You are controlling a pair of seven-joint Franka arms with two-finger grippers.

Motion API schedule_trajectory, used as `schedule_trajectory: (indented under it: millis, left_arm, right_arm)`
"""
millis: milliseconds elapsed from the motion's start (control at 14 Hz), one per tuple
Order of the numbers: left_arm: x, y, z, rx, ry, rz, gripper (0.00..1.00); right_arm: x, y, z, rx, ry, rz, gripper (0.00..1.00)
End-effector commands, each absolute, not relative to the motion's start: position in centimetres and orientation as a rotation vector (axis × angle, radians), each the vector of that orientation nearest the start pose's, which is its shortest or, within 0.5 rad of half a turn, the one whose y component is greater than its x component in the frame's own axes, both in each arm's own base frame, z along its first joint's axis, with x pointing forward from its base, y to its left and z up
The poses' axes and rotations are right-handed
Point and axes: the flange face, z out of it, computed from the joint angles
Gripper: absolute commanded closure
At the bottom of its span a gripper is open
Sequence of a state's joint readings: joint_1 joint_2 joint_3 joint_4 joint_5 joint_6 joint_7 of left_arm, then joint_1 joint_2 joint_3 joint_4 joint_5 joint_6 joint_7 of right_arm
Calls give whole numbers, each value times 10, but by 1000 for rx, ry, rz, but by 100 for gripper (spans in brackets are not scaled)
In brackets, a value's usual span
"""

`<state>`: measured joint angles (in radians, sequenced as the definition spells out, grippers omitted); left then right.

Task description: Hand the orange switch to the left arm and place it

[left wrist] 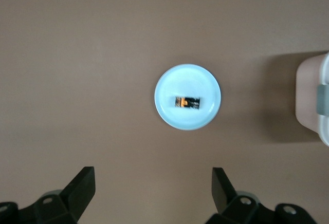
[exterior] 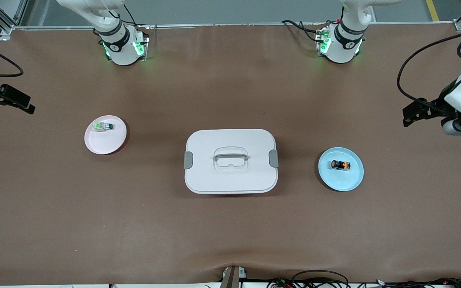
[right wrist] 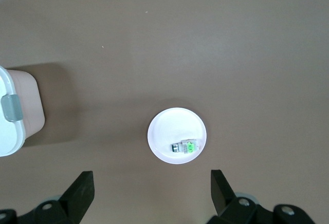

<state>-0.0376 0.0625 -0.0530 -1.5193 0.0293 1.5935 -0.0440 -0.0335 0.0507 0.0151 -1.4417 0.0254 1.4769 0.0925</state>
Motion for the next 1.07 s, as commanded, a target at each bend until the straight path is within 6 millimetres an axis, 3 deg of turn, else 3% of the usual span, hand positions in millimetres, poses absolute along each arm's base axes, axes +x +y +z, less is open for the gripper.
schedule_trajectory:
  millis: [0, 429, 643, 1000]
  left_arm:
    - [543, -55, 639, -3133, -7, 25, 0]
    - [487, -56, 658, -3159, 26, -2, 0]
    - [477, -62, 659, -3139, 57, -5, 0]
    - [480, -61, 659, -3087, 130, -17, 0]
  right_arm:
    - [539, -8, 646, -3087, 200, -2, 0]
    - [528, -2, 648, -3083, 178, 13, 0]
    - [527, -6, 648, -3083, 175, 20, 0]
    - [529, -2, 649, -3085, 162, 1, 0]
